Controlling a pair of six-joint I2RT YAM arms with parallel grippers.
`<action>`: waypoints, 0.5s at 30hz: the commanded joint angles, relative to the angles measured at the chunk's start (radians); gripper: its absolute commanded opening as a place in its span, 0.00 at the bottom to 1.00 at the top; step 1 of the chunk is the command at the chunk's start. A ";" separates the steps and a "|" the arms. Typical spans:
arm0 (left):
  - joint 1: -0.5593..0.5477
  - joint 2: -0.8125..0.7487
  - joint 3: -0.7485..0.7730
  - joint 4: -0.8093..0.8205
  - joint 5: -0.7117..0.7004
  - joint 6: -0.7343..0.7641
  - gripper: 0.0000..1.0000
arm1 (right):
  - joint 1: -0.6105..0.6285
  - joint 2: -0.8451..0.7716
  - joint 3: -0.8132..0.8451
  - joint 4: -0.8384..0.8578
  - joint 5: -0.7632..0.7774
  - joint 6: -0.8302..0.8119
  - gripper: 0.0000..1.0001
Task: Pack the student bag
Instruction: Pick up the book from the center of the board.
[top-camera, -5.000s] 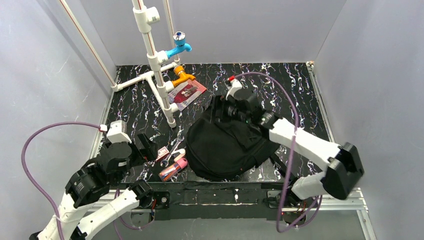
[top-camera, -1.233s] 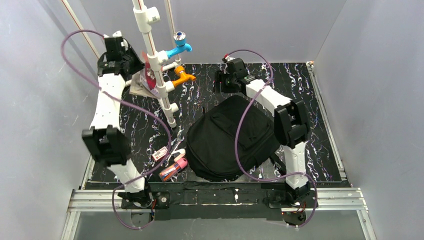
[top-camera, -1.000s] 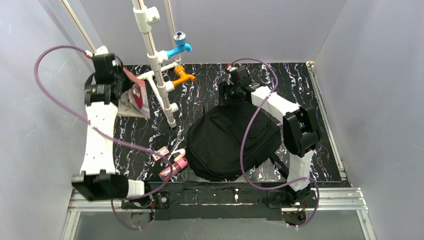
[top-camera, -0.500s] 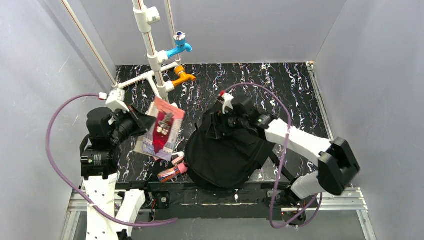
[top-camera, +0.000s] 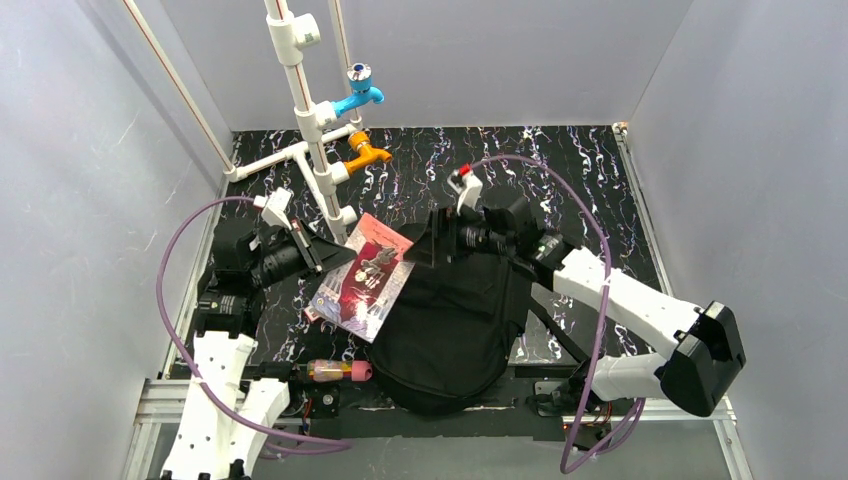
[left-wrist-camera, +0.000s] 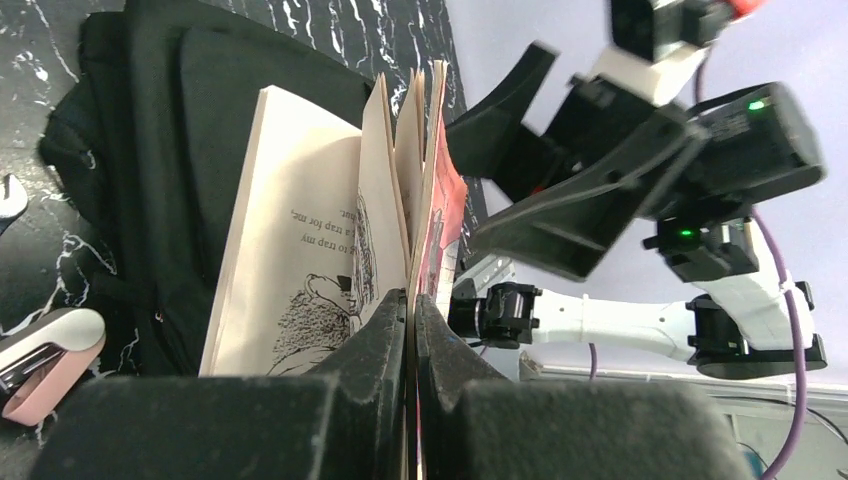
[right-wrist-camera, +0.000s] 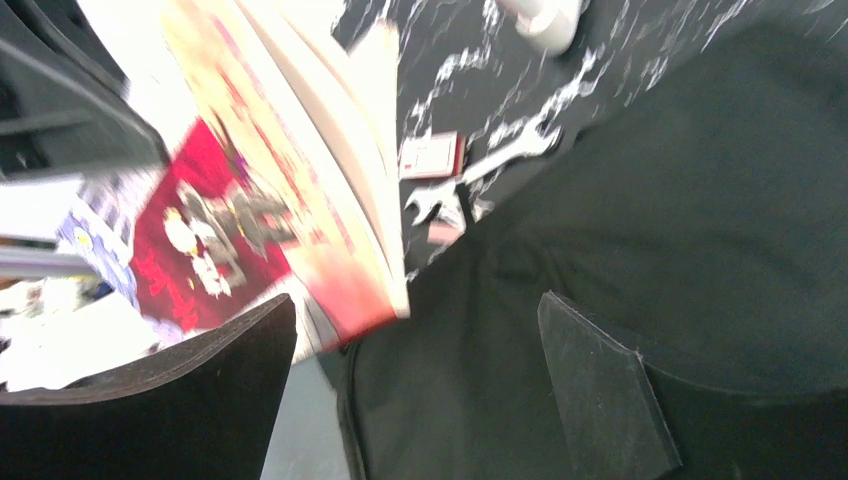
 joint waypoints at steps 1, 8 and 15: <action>-0.006 0.042 0.028 0.091 0.078 -0.044 0.00 | 0.001 0.039 0.211 -0.190 0.173 -0.175 0.98; -0.015 0.103 0.023 0.250 0.127 -0.118 0.00 | -0.040 0.064 0.157 -0.036 -0.116 0.002 0.98; -0.070 0.167 -0.001 0.371 0.184 -0.137 0.00 | -0.051 0.085 0.077 0.190 -0.277 0.219 0.84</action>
